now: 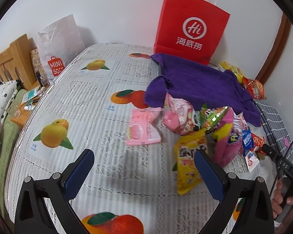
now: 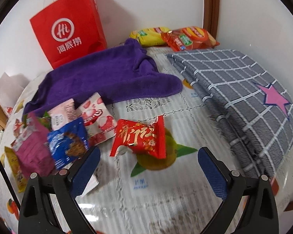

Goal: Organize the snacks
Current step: 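Lower the right tool to the red candy while the left tool reaches the pink packet, then close the right tool on the red candy while the left tool grasps the pink packet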

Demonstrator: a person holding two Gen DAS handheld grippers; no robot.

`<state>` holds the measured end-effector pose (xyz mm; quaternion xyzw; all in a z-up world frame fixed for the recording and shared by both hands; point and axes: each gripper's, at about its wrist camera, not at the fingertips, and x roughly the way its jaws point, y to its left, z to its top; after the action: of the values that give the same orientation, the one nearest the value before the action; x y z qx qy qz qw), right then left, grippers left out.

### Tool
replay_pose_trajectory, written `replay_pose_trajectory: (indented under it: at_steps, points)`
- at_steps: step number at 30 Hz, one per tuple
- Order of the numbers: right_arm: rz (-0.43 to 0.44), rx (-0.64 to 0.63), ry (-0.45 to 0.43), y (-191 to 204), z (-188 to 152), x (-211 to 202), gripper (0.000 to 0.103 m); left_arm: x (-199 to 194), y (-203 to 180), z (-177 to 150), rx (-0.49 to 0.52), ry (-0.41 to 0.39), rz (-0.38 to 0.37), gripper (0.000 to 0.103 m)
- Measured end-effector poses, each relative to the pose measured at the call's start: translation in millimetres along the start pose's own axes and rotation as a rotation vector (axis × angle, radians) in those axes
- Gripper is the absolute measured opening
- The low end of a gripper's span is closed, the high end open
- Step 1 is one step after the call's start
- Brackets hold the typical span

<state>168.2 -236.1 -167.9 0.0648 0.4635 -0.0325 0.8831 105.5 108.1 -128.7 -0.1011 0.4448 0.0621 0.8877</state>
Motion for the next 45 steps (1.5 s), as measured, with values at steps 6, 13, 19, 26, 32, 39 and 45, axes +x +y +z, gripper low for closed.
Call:
replay_pose_trajectory:
  at_steps: [6,13,19,26,32,39,45]
  points:
    - [0.021,0.029,0.032,-0.2,5.5,28.4,0.100,3.2,8.7,4.6,-0.016,0.000,0.011,0.102]
    - [-0.058,-0.071,0.021,15.1,6.2,43.8,0.084,9.4,14.7,7.9,-0.010,-0.004,0.015,0.102]
    - [-0.037,-0.078,0.009,15.1,5.6,42.2,0.078,20.3,18.5,11.4,-0.014,0.006,0.017,0.102]
    - [-0.036,-0.063,0.003,12.6,8.7,43.6,0.074,48.5,12.6,24.1,0.021,0.048,0.042,0.102]
    - [-0.045,-0.065,0.002,14.4,8.5,43.1,0.074,70.0,9.6,30.4,0.028,0.071,0.049,0.096]
    - [-0.049,-0.066,0.000,15.7,8.9,43.7,0.074,89.8,1.7,34.7,0.063,0.097,0.054,0.084]
    - [-0.055,-0.063,-0.004,16.0,8.4,43.2,0.072,94.4,-5.8,31.1,0.121,0.073,0.080,0.063]
